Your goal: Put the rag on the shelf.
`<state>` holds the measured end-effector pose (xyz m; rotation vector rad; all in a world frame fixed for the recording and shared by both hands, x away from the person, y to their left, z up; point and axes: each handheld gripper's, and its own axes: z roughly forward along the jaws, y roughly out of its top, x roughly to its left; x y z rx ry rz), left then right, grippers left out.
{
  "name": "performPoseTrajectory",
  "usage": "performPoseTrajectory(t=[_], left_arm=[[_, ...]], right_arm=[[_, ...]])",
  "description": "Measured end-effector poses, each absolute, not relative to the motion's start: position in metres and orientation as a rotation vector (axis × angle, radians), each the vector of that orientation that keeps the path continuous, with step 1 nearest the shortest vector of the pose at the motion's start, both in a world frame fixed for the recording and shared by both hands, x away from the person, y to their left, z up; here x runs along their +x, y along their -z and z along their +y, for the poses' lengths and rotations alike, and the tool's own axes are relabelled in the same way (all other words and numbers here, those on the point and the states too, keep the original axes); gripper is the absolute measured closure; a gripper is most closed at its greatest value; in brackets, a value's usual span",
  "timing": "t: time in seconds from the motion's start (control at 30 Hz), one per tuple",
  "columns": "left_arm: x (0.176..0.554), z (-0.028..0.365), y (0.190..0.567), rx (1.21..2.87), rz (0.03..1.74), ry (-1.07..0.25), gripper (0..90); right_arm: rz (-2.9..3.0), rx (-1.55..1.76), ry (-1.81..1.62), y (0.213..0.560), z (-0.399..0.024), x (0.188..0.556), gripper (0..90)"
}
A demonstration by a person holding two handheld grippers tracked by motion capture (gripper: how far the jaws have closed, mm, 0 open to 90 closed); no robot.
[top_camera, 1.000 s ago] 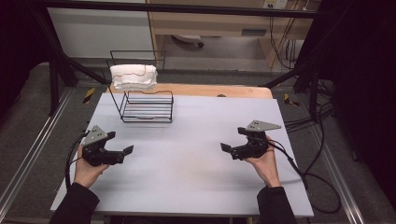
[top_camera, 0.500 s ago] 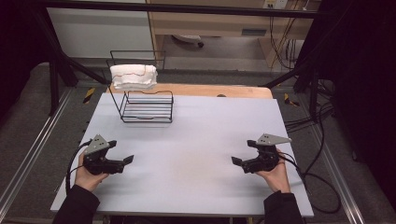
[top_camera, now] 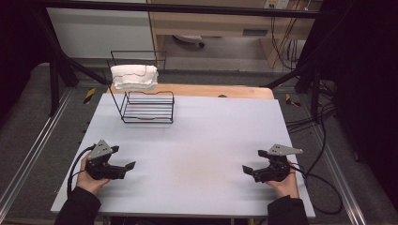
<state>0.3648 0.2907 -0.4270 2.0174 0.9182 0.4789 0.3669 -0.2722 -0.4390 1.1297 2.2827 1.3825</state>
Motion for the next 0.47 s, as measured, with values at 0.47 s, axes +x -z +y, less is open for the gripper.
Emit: performPoseTrajectory(t=[0.47], left_arm=[[0.3641,0.2910,0.4312,2.028,0.924,-0.470,7.7]], right_arm=[[2.281,1.148,-1.375,0.4420,-0.2781,0.3632,0.2]])
